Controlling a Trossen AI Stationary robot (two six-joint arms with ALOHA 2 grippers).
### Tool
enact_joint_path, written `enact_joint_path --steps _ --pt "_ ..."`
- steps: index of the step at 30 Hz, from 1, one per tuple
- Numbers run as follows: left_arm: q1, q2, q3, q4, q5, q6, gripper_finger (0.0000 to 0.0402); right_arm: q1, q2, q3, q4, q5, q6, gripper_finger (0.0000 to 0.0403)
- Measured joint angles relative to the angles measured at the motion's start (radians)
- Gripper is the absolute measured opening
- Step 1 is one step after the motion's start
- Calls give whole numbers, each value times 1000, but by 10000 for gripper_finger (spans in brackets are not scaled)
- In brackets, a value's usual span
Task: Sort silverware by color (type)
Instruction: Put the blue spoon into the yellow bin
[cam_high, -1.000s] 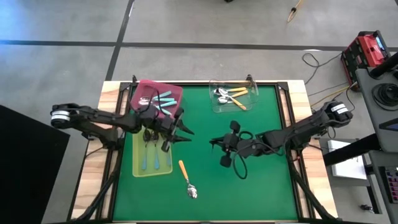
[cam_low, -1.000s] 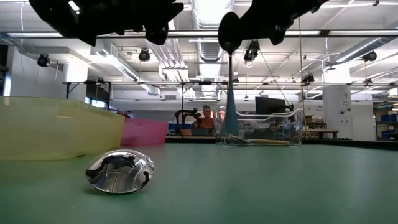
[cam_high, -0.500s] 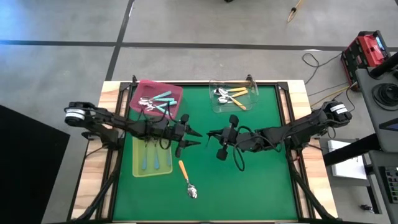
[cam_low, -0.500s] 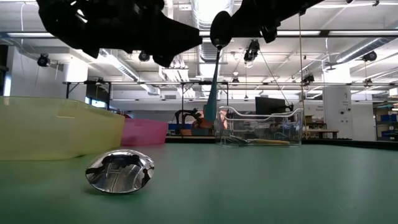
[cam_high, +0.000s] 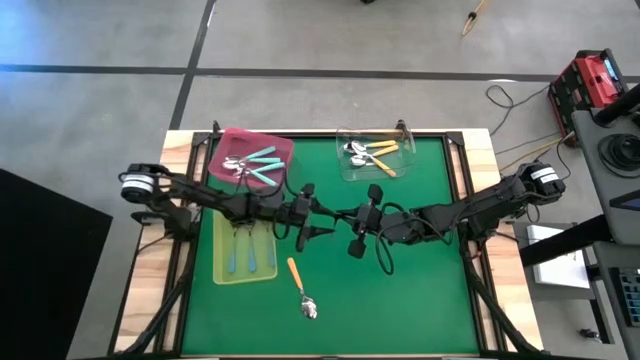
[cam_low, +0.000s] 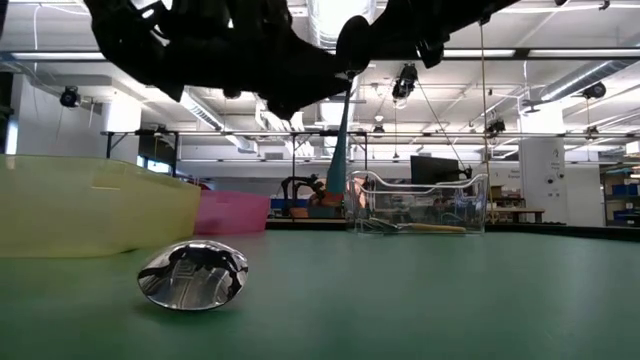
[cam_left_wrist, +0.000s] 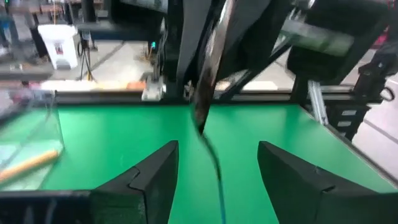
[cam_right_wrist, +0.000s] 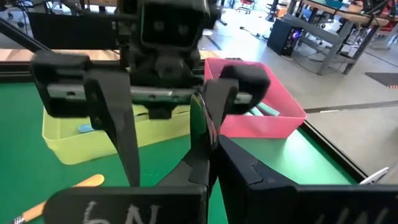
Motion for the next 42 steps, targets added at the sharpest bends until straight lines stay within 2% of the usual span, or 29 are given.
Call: enact_joint_path --steps 8,17,22,28,32,36,42 --pt "2 63 41 1 0 -9 186 0 0 0 1 0 -1 9" --pt "3 59 44 15 0 4 140 0 0 0 0 0 -2 9" --pt "3 58 44 15 0 13 96 0 0 0 0 0 -4 9" --pt "4 58 43 15 0 10 14 0 0 -1 0 1 -16 9" --pt "4 58 43 15 -2 8 10 0 0 -1 0 0 -19 11" --pt "4 58 43 16 -7 15 3 1 0 -1 0 -7 28 35" --pt "4 46 40 11 -4 23 0 2 0 -2 -2 -8 30 103"
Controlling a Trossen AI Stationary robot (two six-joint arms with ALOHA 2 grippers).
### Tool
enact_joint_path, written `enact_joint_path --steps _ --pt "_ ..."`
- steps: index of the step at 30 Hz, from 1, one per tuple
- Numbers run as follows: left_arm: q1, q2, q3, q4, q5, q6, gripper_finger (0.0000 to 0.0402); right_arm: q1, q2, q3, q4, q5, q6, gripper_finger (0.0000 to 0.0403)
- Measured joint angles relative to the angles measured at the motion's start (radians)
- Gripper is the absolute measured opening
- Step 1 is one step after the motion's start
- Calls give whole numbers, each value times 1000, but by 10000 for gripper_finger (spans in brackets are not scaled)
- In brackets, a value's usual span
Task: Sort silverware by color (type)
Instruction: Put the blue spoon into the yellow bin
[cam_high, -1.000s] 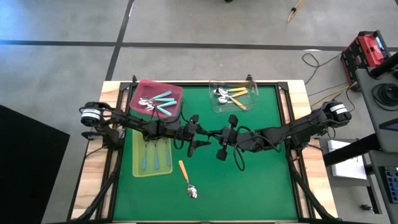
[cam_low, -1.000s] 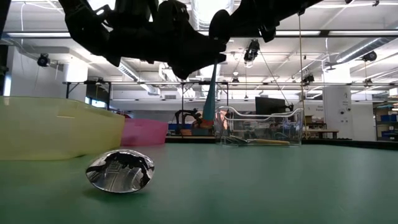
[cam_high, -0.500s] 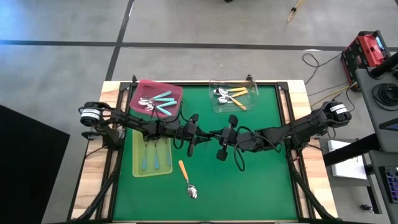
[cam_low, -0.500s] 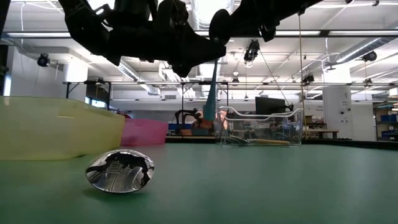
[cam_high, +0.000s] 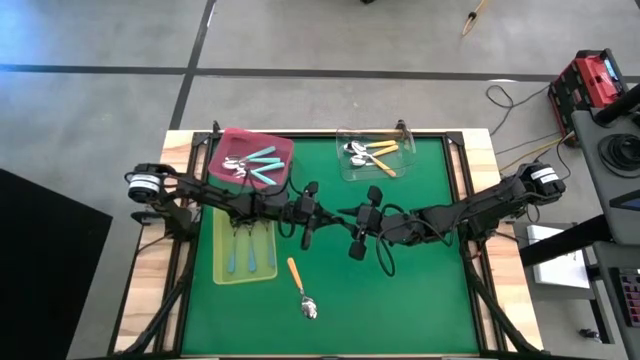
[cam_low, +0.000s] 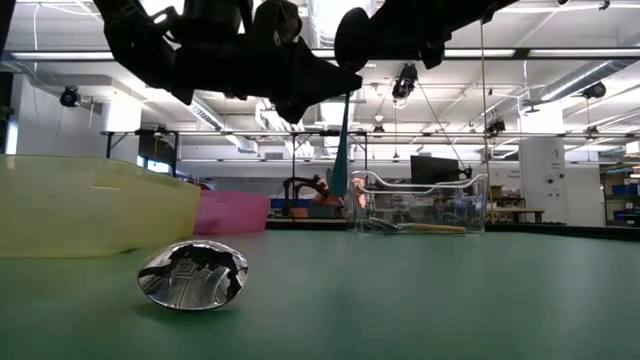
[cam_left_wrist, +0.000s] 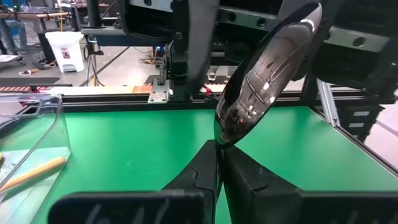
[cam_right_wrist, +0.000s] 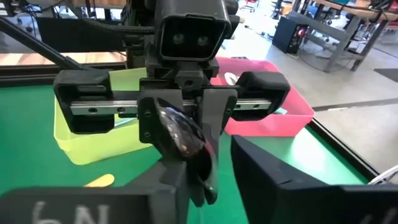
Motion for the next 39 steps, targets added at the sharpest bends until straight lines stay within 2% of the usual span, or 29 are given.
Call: enact_joint_path --steps 4,9,19,24,29,33,39 --pt "-1 -44 -12 -22 13 -3 1 0 -8 0 -1 4 -5 141" --pt "-2 -145 -43 -55 21 -12 1 -2 -28 0 -5 12 -5 170" --pt "-2 -364 -46 -286 16 -5 1 -2 -42 0 -2 11 -12 180" --pt "-2 -510 -46 -463 8 -52 1 -2 -41 0 -6 10 -4 180" --pt "-3 -660 -45 -668 5 -186 1 -2 -41 0 -6 9 -4 180" --pt "-3 -783 -45 -836 2 -371 1 -2 -41 0 -9 8 -4 180" --pt "-51 -940 -85 -1020 -118 -625 0 -2 -41 0 -49 8 28 180"
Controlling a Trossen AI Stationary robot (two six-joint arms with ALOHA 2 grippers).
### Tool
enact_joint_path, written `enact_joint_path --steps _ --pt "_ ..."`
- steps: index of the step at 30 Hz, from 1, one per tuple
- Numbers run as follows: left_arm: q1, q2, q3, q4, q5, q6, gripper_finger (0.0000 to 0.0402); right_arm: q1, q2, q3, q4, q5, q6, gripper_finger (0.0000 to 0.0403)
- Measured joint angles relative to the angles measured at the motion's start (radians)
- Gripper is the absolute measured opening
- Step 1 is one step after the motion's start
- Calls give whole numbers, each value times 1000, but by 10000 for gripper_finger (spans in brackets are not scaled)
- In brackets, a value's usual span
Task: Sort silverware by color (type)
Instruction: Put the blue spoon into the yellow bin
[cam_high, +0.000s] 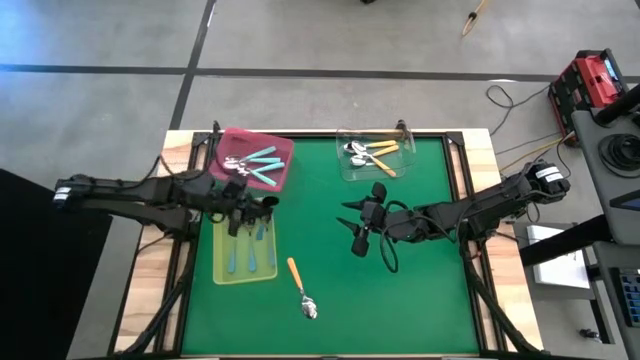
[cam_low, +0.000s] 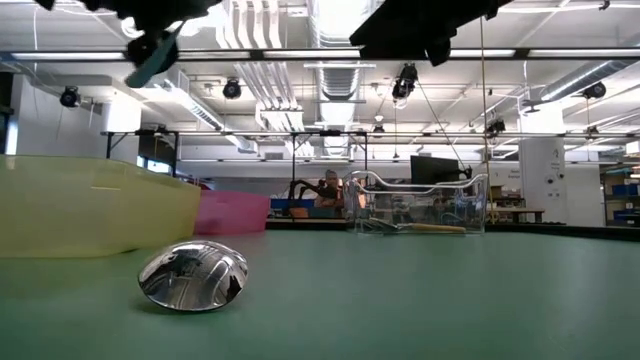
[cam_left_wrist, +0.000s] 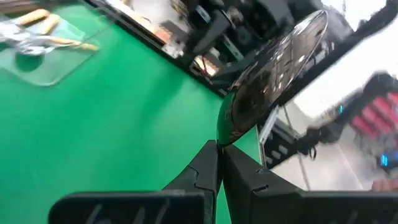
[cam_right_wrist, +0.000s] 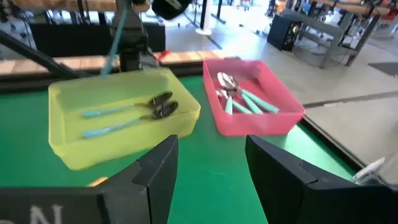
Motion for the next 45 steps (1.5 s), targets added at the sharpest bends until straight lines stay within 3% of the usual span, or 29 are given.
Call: enact_joint_path --steps 10,17,28,45 --pt "-205 -223 -164 59 -344 -183 0 -21 -7 0 99 0 -223 180" --pt "-281 -256 -233 108 -455 -255 0 -42 -20 40 111 0 -346 180" --pt "-319 -230 -330 91 -463 -453 0 -74 -20 44 113 0 -464 176" --pt "-349 -237 -336 -149 -505 -611 0 -171 -20 60 134 -9 -495 153"
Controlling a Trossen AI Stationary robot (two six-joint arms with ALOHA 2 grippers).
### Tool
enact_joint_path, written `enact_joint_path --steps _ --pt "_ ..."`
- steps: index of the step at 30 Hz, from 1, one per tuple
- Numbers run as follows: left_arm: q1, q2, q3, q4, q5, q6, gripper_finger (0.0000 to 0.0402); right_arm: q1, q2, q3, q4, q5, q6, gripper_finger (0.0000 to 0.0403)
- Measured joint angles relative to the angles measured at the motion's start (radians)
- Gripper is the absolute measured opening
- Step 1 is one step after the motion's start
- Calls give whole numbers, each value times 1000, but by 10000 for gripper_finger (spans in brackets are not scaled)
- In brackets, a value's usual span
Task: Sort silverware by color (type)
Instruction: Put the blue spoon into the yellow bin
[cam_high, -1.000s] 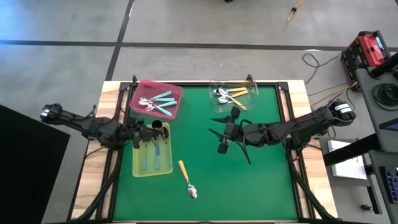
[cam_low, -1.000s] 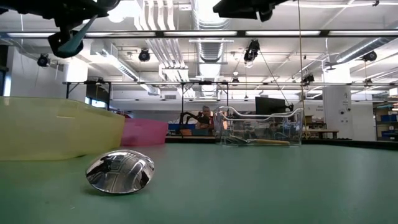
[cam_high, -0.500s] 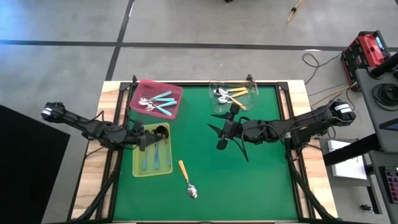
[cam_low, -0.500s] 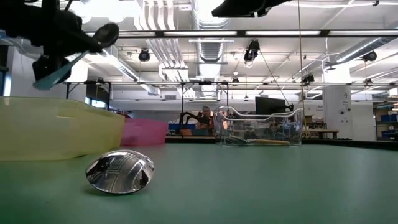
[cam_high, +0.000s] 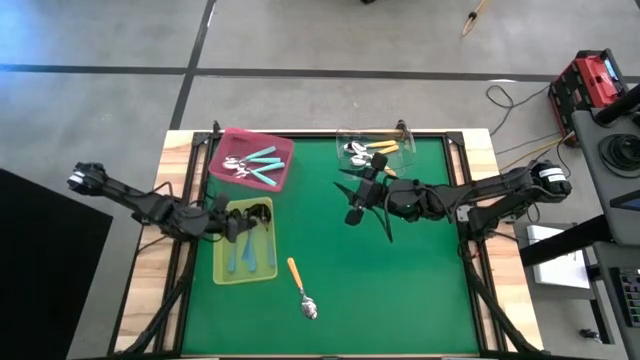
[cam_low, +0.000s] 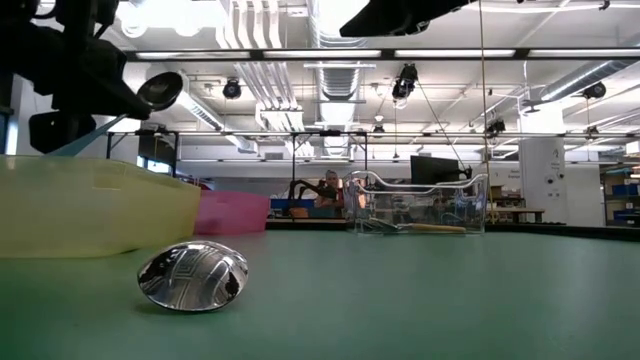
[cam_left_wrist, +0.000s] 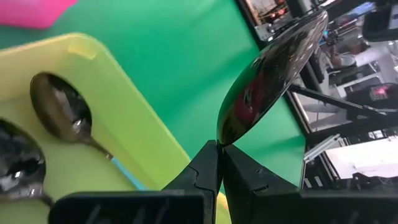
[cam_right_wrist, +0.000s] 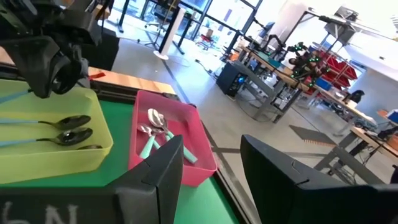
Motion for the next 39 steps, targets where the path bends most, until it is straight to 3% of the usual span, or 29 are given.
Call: enact_joint_path --steps 18,39 --pt "-15 72 -3 -164 -46 -219 0 0 0 0 -12 0 11 152" --pt "-15 213 3 -172 -4 -391 0 0 0 0 -61 1 29 146"
